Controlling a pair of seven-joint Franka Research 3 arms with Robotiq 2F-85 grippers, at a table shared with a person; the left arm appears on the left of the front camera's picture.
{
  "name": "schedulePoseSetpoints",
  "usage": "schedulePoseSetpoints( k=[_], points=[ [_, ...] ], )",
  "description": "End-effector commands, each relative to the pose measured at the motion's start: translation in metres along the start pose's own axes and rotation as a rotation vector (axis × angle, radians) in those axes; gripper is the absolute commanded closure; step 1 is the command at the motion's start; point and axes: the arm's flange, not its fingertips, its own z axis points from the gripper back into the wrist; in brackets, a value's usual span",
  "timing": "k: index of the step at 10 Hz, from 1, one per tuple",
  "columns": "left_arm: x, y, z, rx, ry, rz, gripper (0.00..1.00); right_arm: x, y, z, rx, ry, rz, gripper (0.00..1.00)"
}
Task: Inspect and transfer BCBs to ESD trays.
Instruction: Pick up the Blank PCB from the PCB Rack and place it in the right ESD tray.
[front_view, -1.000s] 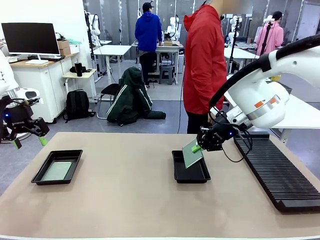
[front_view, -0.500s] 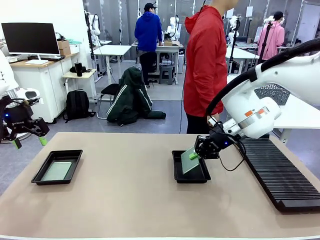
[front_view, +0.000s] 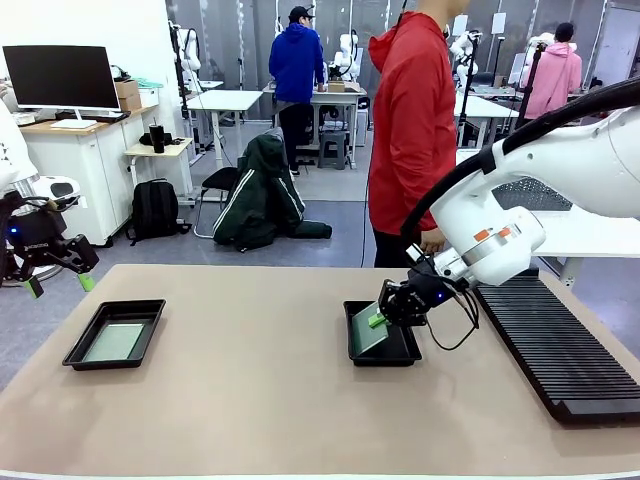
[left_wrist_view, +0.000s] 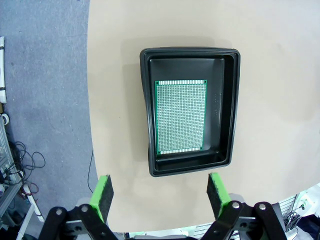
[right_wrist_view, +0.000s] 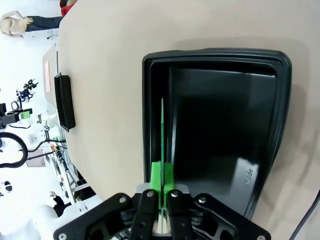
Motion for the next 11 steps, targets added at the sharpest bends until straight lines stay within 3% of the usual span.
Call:
schedulePoseSetpoints(
  k=[1, 4, 11],
  points=[
    [-0.0002, 0.0007, -0.001, 0.002, -0.003, -0.004, 0.0, 0.0022, -0.002, -0.0107, -0.015, -0.044, -0.004, 0.98],
    [-0.0002, 0.0007, -0.001, 0.002, -0.003, -0.004, 0.0, 0.0049, -0.0008, -0.0138, -0.063, -0.05, -0.032, 0.98],
    [-0.0002, 0.0007, -0.001, 0.002, -0.003, -0.004, 0.0, 0.0025, -0.0053, -0.0062, -0.034, -0.026, -0.012, 0.98]
  ],
)
